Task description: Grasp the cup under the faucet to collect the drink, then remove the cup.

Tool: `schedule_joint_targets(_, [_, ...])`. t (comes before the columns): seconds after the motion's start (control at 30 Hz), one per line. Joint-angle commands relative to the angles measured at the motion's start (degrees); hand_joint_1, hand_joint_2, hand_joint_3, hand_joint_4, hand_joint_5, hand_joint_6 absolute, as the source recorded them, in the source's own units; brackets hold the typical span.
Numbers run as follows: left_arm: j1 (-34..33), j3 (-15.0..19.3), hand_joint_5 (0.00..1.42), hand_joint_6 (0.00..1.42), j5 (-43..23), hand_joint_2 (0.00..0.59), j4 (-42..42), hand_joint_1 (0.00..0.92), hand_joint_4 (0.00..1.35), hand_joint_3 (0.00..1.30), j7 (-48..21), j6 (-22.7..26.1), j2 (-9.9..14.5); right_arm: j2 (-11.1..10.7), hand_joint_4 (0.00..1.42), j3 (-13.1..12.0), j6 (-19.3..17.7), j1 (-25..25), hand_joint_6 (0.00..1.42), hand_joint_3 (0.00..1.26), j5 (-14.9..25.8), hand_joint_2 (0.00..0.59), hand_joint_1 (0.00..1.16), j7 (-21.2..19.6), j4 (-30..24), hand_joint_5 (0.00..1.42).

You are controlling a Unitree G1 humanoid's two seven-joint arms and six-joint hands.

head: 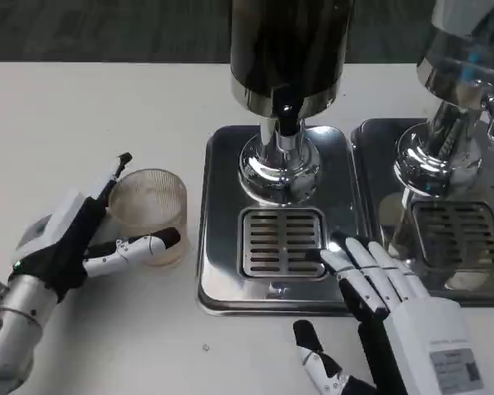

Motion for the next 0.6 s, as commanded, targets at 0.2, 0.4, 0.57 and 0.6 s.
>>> schedule_joint_targets(0.2, [-1.4, -1.9, 0.23, 0.24, 0.2, 0.065, 1.4, 0.263, 0.06, 0.04, 0.0, 0.5, -1.5, 0.0, 0.13, 0.0, -0.2, -0.6, 0.18, 0.27, 2.3, 0.441, 0.47, 0.5, 0.8, 0.12])
schedule_joint_targets(0.4, [-1.6, -2.4, 0.30, 0.29, 0.6, 0.086, 1.3, 0.287, 0.13, 0.10, 1.9, 0.8, -2.3, 0.0, 0.13, 0.1, -0.5, -0.1, 0.21, 0.27, 3.3, 0.442, 0.47, 0.6, 0.6, 0.13])
schedule_joint_targets(0.57, [-1.3, -2.5, 0.43, 0.41, 1.0, 0.108, 1.0, 0.312, 0.24, 0.20, 4.7, 0.3, -2.8, -0.1, 0.14, 0.0, -0.6, 0.0, 0.21, 0.27, 4.3, 0.438, 0.47, 0.6, 0.7, 0.13])
schedule_joint_targets(0.6, [-1.3, -2.7, 0.46, 0.45, 1.1, 0.112, 1.0, 0.319, 0.26, 0.22, 5.1, 0.3, -2.9, -0.1, 0.14, 0.0, -0.6, 0.0, 0.21, 0.27, 4.4, 0.435, 0.48, 0.7, 0.7, 0.14])
